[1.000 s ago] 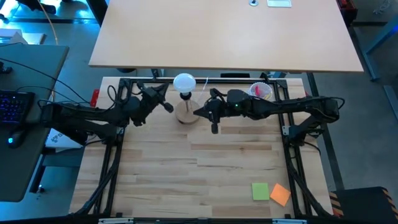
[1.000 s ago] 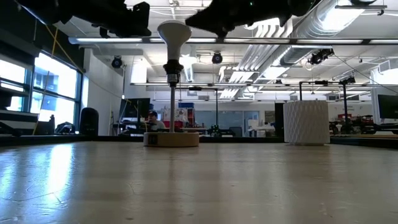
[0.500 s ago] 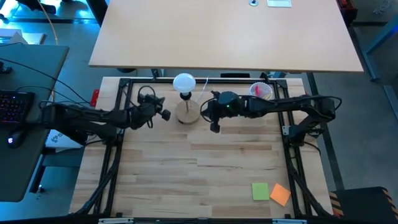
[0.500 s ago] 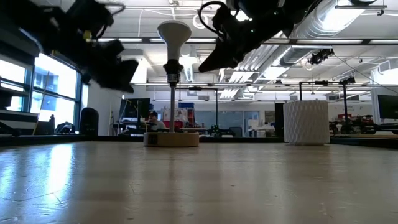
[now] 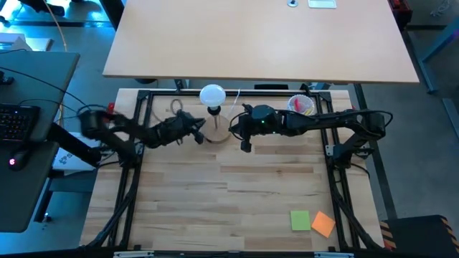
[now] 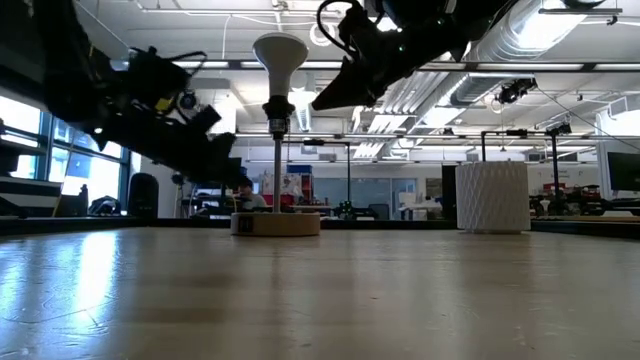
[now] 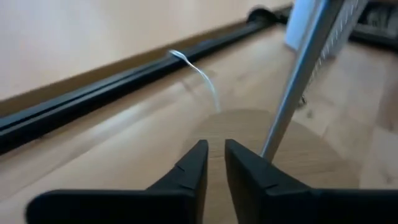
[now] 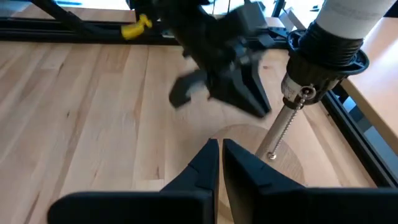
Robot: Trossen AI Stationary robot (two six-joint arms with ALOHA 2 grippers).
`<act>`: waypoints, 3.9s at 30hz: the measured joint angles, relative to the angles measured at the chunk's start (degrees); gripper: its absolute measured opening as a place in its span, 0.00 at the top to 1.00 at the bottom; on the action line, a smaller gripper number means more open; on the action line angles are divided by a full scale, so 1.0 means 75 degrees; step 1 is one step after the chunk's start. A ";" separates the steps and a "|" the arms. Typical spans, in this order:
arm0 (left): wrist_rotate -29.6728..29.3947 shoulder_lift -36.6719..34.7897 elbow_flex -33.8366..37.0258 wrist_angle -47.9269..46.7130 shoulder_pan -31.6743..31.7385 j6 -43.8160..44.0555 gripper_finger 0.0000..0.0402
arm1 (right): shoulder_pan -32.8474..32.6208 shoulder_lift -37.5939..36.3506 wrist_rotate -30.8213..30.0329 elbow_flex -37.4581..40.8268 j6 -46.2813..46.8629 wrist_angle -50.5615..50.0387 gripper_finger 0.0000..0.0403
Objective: Screw lightbulb
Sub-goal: Insert the lightbulb into the brown lamp, then remove the lightbulb from the brown lamp
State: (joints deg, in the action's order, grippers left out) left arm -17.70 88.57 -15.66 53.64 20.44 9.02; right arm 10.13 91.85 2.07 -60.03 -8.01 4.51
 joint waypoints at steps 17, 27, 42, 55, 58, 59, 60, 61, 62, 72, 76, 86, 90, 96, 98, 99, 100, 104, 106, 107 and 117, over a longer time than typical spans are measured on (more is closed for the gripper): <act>0.2124 0.2849 -0.2419 -0.0015 -0.0133 -0.0615 0.60 | -0.0003 0.0000 0.0009 0.0003 0.0003 -0.0361 0.96; 0.2502 0.2827 -0.2492 0.0081 -0.0647 -0.0904 0.60 | -0.0006 -0.0238 0.0009 0.0003 0.0003 -0.0928 0.96; 0.2260 0.2825 -0.2908 0.0136 -0.0826 -0.1020 0.60 | -0.0369 -0.1850 0.0008 0.0003 -0.0198 -0.2451 0.96; 0.2118 0.2190 -0.3241 -0.0996 -0.1218 -0.0200 0.93 | -0.0676 -0.1964 -0.0073 0.0000 -0.0198 -0.3052 0.96; 0.1790 0.1885 -0.3235 -0.1638 -0.1554 -0.0140 0.93 | -0.0676 -0.1964 -0.0073 0.0001 -0.0198 -0.3034 0.96; 0.1680 0.1767 -0.3233 -0.1873 -0.1652 -0.0053 0.93 | -0.0676 -0.1964 -0.0073 0.0000 -0.0198 -0.3034 0.96; 0.1585 0.1654 -0.3233 -0.2068 -0.1744 0.0046 0.92 | -0.0673 -0.1964 -0.0073 0.0001 -0.0198 -0.3034 0.96; 0.1480 0.1556 -0.3233 -0.2243 -0.1843 0.0125 0.91 | -0.0675 -0.1964 -0.0076 0.0000 -0.0200 -0.3034 0.96; 0.1358 0.1482 -0.3233 -0.2428 -0.1939 0.0165 0.90 | -0.0676 -0.1964 -0.0074 0.0002 -0.0200 -0.3034 0.96; 0.1076 0.1385 -0.3235 -0.2962 -0.2406 0.0215 0.87 | -0.0769 -0.1964 -0.0076 0.0000 -0.0323 -0.3025 0.96; 0.1121 0.1345 -0.3213 -0.3797 -0.2403 0.0222 0.80 | -0.0807 -0.1964 -0.0076 0.0003 -0.0341 -0.3056 0.96; 0.0404 0.0089 -0.3219 -0.6898 -0.2411 0.0789 0.65 | -0.0752 -0.2129 -0.0531 0.1037 0.0182 -0.2624 0.96; -0.0838 -0.0818 -0.2763 -0.7532 -0.2685 0.0969 0.64 | -0.0764 -0.2621 -0.1204 0.1562 0.0514 -0.2486 0.96; -0.1775 -0.2425 -0.1292 -0.5879 -0.3157 0.1609 0.67 | -0.0807 -0.3832 -0.1357 0.3326 0.0890 0.0191 0.96; -0.1784 -0.2697 -0.0844 -0.3933 -0.3370 0.1178 0.68 | -0.0805 -0.4025 -0.0844 0.4033 0.1261 0.1989 0.96; -0.1793 -0.2746 -0.0709 -0.2814 -0.3503 0.0723 0.70 | -0.0801 -0.4026 -0.0429 0.4314 0.1402 0.2905 0.96; -0.1790 -0.2772 -0.0621 -0.1860 -0.3639 0.0174 0.72 | -0.0806 -0.3961 0.0084 0.4553 0.1453 0.3870 0.96; -0.1780 -0.2773 -0.0694 0.0516 -0.3950 -0.1797 0.83 | -0.0964 -0.3459 0.1070 0.4814 0.1812 0.6529 0.96; -0.1795 -0.2740 -0.0879 0.0993 -0.3938 -0.2483 0.92 | -0.1067 -0.3158 0.1008 0.4678 0.1812 0.6855 0.96; -0.1790 -0.2728 -0.0965 0.1042 -0.3892 -0.2711 0.95 | -0.1108 -0.2959 0.1002 0.4540 0.1739 0.6868 0.96; -0.0303 -0.2727 -0.1275 0.1300 -0.2996 -0.2514 1.00 | -0.1408 -0.1450 0.0500 0.3839 0.0572 0.8850 1.00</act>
State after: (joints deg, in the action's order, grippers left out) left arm -19.97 68.12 -25.22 63.39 -2.04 -9.83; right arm -0.43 80.98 5.81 -31.24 -3.72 70.89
